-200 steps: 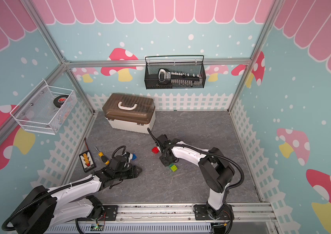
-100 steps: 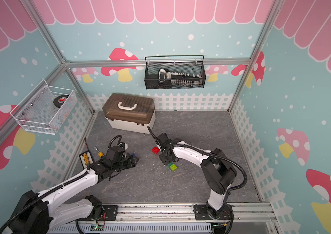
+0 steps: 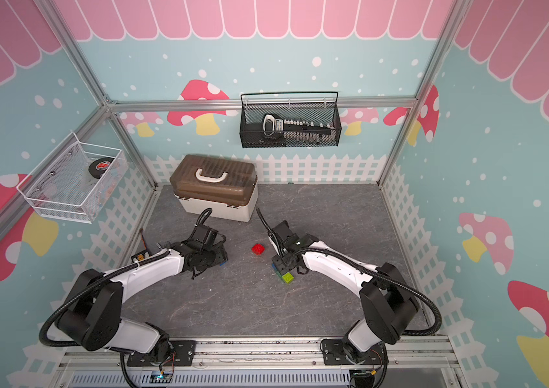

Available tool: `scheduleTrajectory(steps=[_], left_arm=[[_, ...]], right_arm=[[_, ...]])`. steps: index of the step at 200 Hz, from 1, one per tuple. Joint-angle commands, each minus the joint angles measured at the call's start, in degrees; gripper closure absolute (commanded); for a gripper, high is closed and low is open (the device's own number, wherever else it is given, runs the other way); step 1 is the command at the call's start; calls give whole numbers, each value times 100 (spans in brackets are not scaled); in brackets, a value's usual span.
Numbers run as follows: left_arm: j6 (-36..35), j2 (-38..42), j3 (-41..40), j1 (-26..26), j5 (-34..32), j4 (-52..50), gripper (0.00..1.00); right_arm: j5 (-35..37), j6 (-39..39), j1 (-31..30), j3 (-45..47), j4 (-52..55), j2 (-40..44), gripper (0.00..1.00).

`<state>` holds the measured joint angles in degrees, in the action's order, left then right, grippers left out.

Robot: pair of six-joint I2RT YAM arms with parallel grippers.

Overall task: Assemble the letter y with lego
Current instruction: Move the lego brick at the center of the board.

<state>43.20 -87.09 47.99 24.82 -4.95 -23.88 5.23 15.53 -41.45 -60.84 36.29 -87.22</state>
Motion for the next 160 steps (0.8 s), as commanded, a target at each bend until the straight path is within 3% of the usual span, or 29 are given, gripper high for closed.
scheduleTrajectory(steps=[1,55,79,95,120,160], left_arm=[[227,-351,307,-12,-177,-101,32],[217,-1015,676,55,-340,-348,47],[209,-1101,676,134,-347,-357,62],[189,-1072,675,230,-264,-374,66],[163,-988,659,578,12,-385,72],[325,-967,650,1504,285,-449,73]], right_arm=[[45,72,66,115,-52,283,50],[-18,126,178,359,-138,557,50],[-12,135,211,401,-164,600,50],[-45,117,249,423,-179,610,51],[-116,124,277,508,-232,603,51],[-241,161,294,650,-333,601,51]])
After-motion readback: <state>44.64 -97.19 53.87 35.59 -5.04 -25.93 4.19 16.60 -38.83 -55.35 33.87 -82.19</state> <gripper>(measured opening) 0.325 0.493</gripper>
